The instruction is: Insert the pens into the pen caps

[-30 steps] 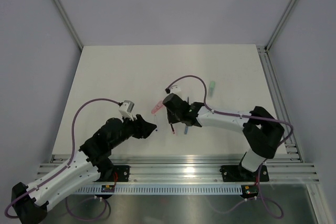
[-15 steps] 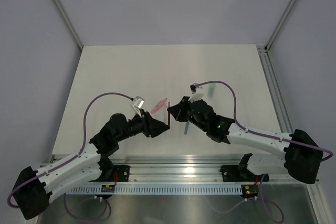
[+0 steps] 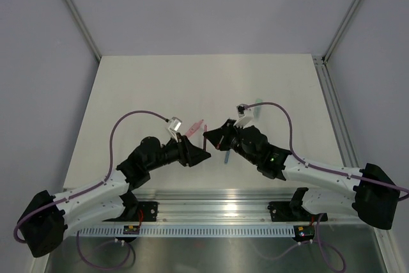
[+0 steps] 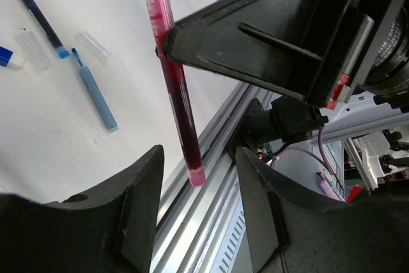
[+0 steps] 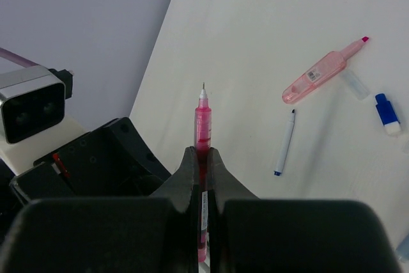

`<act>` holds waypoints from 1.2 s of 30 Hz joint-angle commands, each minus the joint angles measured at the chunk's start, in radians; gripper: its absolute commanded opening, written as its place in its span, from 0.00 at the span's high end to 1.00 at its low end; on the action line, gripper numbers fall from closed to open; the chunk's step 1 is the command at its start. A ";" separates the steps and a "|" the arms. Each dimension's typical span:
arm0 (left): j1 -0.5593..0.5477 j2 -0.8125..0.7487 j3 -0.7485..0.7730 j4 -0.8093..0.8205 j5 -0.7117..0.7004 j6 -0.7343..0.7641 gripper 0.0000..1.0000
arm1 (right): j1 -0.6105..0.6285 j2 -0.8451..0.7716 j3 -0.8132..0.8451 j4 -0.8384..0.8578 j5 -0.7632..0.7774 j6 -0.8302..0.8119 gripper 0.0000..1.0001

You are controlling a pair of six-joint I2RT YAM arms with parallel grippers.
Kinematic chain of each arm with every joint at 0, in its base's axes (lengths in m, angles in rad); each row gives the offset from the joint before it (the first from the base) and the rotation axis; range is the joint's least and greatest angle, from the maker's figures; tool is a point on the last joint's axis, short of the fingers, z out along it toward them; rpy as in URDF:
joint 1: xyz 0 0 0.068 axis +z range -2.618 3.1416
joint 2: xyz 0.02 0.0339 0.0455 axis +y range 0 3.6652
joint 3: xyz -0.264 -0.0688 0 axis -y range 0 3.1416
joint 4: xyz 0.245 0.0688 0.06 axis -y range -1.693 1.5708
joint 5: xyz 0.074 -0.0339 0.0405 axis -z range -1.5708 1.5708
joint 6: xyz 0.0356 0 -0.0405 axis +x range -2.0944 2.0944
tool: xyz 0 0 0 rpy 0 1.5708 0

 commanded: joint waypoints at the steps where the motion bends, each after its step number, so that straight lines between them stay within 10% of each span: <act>1: -0.004 0.033 0.030 0.104 -0.026 0.004 0.51 | 0.017 -0.022 -0.013 0.054 -0.024 0.018 1.00; 4: -0.004 0.059 0.030 0.135 -0.023 -0.006 0.62 | 0.022 -0.024 -0.019 0.052 -0.027 0.028 1.00; 8: -0.004 0.064 0.028 0.147 -0.028 -0.009 1.00 | 0.025 -0.037 -0.025 0.043 -0.022 0.029 1.00; 17: -0.004 -0.063 0.012 0.005 -0.129 0.074 1.00 | 0.025 -0.108 0.026 -0.173 -0.004 -0.031 0.54; 24: -0.004 -0.206 0.005 -0.133 -0.209 0.165 1.00 | -0.019 -0.206 0.027 -0.421 0.027 -0.080 0.70; 36: -0.004 -0.237 0.011 -0.192 -0.235 0.292 1.00 | -0.320 0.120 0.145 -0.618 -0.067 -0.227 0.89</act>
